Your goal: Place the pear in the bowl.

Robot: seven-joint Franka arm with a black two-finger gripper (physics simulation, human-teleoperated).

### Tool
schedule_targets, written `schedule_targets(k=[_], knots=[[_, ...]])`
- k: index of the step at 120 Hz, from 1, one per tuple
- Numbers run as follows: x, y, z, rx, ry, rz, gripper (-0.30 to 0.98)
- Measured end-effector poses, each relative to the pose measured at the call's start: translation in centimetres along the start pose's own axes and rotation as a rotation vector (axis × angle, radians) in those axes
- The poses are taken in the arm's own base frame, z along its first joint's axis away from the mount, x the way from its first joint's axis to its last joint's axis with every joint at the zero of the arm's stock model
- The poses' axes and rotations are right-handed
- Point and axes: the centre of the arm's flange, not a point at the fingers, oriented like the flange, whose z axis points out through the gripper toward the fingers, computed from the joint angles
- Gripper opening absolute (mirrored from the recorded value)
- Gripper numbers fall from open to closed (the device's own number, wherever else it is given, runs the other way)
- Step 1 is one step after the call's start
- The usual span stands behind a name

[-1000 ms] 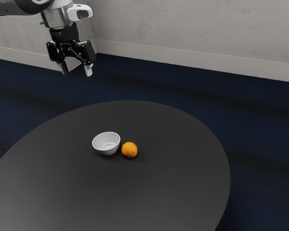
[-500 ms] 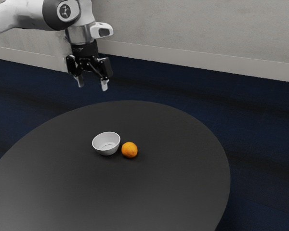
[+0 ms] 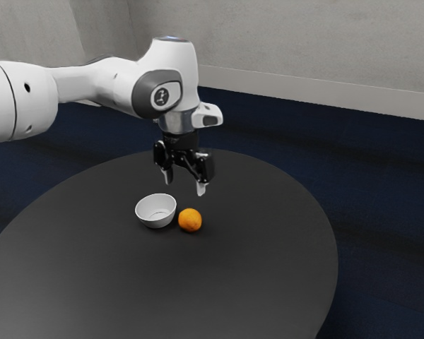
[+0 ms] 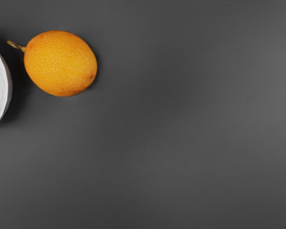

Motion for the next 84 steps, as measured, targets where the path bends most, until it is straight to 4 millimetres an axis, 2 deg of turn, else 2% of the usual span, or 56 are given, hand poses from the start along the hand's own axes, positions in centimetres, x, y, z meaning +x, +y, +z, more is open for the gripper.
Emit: schedule_targets(k=[10, 31, 65, 84], knots=[[0.1, 0.0, 1.3, 0.001, 0.001, 0.007, 0.69], [1.3, 0.1, 2.4, 0.004, -0.026, 0.031, 0.69], [-0.1, -0.7, 8.2, 0.008, -0.061, 0.122, 0.69], [0.2, -1.0, 9.3, 0.006, -0.015, 0.185, 0.69]])
